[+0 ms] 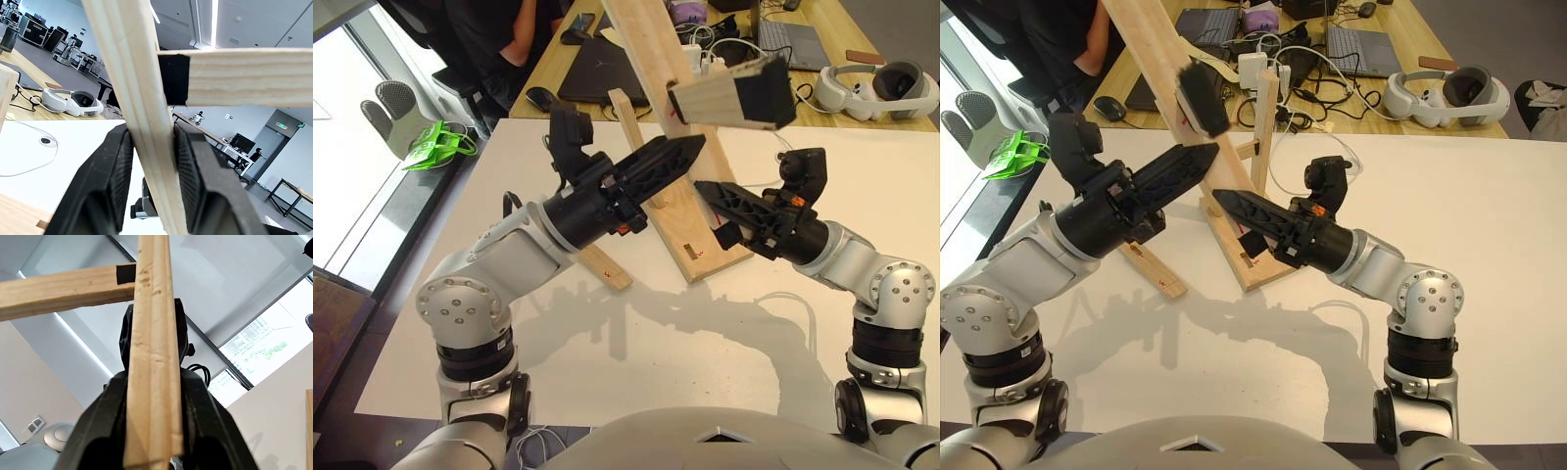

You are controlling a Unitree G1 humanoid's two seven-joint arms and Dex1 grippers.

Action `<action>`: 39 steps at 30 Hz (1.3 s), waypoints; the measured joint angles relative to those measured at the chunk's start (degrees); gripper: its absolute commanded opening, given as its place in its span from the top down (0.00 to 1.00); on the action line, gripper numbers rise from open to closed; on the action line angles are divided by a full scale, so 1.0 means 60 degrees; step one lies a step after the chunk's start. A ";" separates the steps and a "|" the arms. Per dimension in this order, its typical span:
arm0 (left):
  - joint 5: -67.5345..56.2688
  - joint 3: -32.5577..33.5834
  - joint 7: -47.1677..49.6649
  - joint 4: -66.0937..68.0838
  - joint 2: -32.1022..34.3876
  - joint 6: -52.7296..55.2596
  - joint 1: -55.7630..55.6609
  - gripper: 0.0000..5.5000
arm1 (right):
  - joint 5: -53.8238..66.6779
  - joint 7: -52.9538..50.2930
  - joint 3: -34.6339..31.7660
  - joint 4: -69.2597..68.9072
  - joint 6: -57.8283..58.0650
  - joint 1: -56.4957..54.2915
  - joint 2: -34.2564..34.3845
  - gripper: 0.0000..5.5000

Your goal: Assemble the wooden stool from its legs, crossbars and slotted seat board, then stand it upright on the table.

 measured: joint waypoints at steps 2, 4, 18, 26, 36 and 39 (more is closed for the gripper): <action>0.0003 -0.0040 -0.0057 0.0000 0.0091 -0.0063 0.0002 0.80 | -0.0089 -0.0007 0.0023 0.0004 -0.0110 0.0000 -0.0014 0.69; 0.0010 -0.0069 -0.0175 0.0002 0.0266 -0.0107 0.0001 0.81 | -0.0246 0.0016 0.0031 0.0011 -0.0257 0.0006 -0.0063 0.64; 0.0079 -0.0003 -0.1114 0.0329 0.1411 -0.0058 0.0193 0.81 | -0.3228 0.3493 -0.0195 0.1840 -0.0537 -0.0626 -0.2522 0.38; 0.0958 -0.1094 -0.3783 0.0348 0.2878 0.1349 0.0381 0.81 | -0.3477 0.4765 -0.0231 0.3440 0.0251 -0.2995 -0.2643 0.38; 0.2486 -0.1658 -0.5208 0.0926 0.3027 0.1583 -0.0452 0.81 | -0.2712 0.5622 -0.0142 0.3424 0.2107 -0.4140 -0.2582 0.38; 0.2542 -0.1757 -0.5315 0.0889 0.2962 0.1653 -0.0589 0.81 | -0.2981 0.5872 0.0155 0.3171 0.2101 -0.4053 -0.2559 0.38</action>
